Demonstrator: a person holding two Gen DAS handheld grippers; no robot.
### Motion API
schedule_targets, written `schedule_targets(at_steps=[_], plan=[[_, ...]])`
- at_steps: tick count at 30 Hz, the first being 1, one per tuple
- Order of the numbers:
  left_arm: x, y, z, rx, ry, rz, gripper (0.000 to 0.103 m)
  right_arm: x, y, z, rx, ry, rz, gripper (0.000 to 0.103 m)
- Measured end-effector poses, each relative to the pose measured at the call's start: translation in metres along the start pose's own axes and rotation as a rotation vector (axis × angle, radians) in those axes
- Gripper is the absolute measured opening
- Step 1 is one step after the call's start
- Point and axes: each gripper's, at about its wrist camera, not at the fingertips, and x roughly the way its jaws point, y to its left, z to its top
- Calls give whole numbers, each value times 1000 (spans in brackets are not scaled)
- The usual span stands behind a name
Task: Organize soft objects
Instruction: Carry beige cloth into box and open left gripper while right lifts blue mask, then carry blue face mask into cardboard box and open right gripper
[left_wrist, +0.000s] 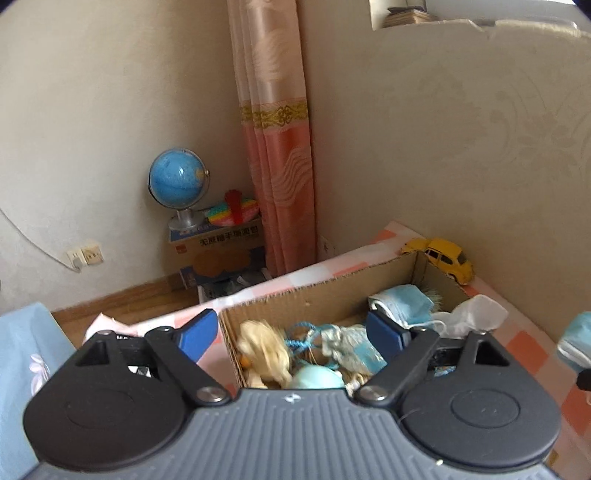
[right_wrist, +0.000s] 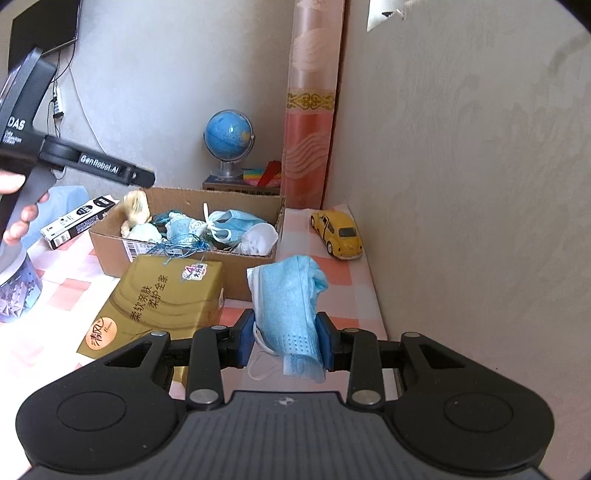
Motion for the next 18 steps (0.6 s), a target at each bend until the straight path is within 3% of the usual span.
schedule_targets(at_steps=[4, 8, 14, 18], plan=[[-38, 5, -14, 4, -60, -6, 102, -4, 4, 6, -19, -5, 7, 39], [-76, 3, -37, 37, -111, -9, 103, -6, 11, 15, -45, -6, 28, 39], [-112, -2, -70, -41, -52, -67, 103, -1, 31, 42, -84, 5, 99, 39], [-133, -11, -88, -39, -39, -30, 103, 12, 48, 65, -105, 26, 145, 39]])
